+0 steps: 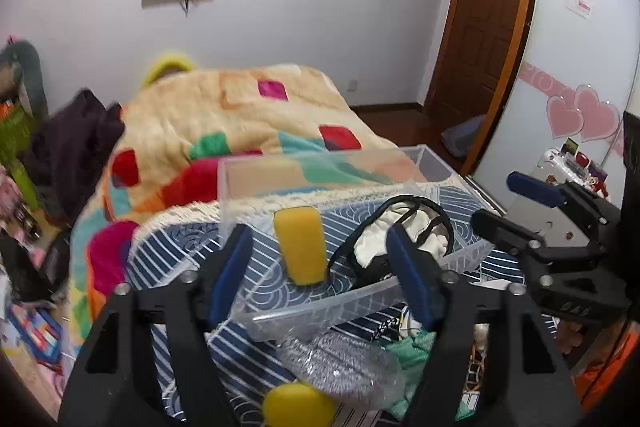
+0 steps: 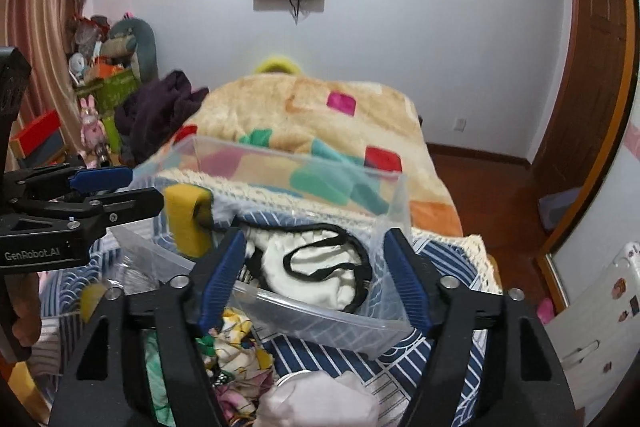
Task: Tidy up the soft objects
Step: 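Grasp the yellow felt ball with the left tool while the right tool grasps the white pouch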
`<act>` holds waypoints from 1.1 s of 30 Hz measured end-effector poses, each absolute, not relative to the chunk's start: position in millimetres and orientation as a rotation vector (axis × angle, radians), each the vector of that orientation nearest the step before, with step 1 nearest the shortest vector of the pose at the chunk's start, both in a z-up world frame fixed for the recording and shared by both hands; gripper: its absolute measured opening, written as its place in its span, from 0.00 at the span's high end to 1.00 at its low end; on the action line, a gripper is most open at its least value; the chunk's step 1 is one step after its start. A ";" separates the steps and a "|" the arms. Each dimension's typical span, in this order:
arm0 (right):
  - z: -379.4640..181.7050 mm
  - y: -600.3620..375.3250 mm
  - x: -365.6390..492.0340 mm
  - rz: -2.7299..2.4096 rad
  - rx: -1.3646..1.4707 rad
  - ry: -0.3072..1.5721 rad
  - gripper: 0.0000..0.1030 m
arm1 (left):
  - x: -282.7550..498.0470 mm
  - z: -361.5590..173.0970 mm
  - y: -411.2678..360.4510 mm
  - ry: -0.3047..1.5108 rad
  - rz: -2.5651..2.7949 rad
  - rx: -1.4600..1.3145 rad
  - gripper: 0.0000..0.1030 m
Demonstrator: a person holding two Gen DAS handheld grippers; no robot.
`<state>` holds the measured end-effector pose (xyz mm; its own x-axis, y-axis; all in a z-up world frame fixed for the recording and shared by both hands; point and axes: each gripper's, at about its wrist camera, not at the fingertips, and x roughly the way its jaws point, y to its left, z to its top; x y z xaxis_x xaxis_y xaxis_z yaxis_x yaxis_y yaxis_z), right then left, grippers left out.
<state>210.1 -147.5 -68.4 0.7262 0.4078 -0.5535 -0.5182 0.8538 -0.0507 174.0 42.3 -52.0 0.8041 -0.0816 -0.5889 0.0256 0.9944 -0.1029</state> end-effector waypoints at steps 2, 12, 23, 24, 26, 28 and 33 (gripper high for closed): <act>-61.4 -152.1 204.5 0.524 -0.186 0.532 0.25 | 164.5 -46.0 41.1 0.607 -0.043 -0.076 0.18; -57.1 -175.3 180.4 0.539 -0.131 0.493 0.20 | 129.8 -54.9 48.3 0.614 -0.028 -0.107 0.07; -102.5 -187.1 165.5 0.503 -0.168 0.606 0.20 | 95.7 -111.2 50.1 0.695 0.006 -0.074 0.07; -106.9 -189.0 165.5 0.505 -0.164 0.618 0.20 | 95.3 -115.4 51.1 0.705 0.006 -0.078 0.07; -117.1 -192.0 166.3 0.512 -0.150 0.655 0.20 | 95.3 -127.9 53.4 0.741 0.003 -0.088 0.07; -127.4 -192.8 170.0 0.509 -0.147 0.693 0.20 | 97.0 -137.2 54.0 0.774 0.004 -0.088 0.07; -144.5 -203.1 176.5 0.520 -0.091 0.765 0.20 | 101.6 -148.6 51.7 0.803 -0.002 -0.106 0.19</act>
